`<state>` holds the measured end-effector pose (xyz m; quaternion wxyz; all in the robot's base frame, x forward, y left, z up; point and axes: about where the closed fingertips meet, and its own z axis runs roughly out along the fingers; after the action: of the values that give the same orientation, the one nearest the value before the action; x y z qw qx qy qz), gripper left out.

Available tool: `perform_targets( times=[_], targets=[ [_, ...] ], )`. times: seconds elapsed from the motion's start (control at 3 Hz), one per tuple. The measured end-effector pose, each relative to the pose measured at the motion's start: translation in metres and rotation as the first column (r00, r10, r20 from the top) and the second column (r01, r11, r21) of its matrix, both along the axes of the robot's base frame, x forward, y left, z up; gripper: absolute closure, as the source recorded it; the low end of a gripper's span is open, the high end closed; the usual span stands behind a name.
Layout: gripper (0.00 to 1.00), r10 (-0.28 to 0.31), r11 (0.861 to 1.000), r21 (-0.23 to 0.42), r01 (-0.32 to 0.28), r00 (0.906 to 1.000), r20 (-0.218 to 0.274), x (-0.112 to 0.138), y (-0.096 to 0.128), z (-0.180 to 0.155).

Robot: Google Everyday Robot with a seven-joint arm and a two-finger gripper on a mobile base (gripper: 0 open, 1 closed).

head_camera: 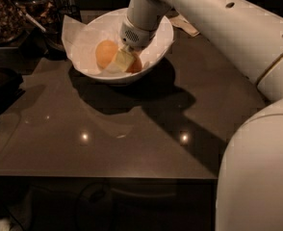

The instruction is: Pick orange from white bowl

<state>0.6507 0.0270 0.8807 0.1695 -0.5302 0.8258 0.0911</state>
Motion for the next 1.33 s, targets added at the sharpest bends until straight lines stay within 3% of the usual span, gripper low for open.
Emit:
perform_targets(
  times=[0.33, 0.67, 1.0, 1.33],
  targets=[
    [1.00, 0.038, 0.997, 0.070, -0.038, 0.9993, 0.002, -0.003, 0.003, 0.013],
    [1.00, 0.122, 0.977, 0.175, -0.123, 0.9923, 0.017, -0.018, 0.012, 0.043],
    [1.00, 0.244, 0.924, 0.296, -0.241, 0.9694, 0.027, -0.044, 0.027, 0.070],
    [1.00, 0.249, 0.925, 0.290, -0.245, 0.9682, 0.024, -0.043, 0.029, 0.067]
  ],
)
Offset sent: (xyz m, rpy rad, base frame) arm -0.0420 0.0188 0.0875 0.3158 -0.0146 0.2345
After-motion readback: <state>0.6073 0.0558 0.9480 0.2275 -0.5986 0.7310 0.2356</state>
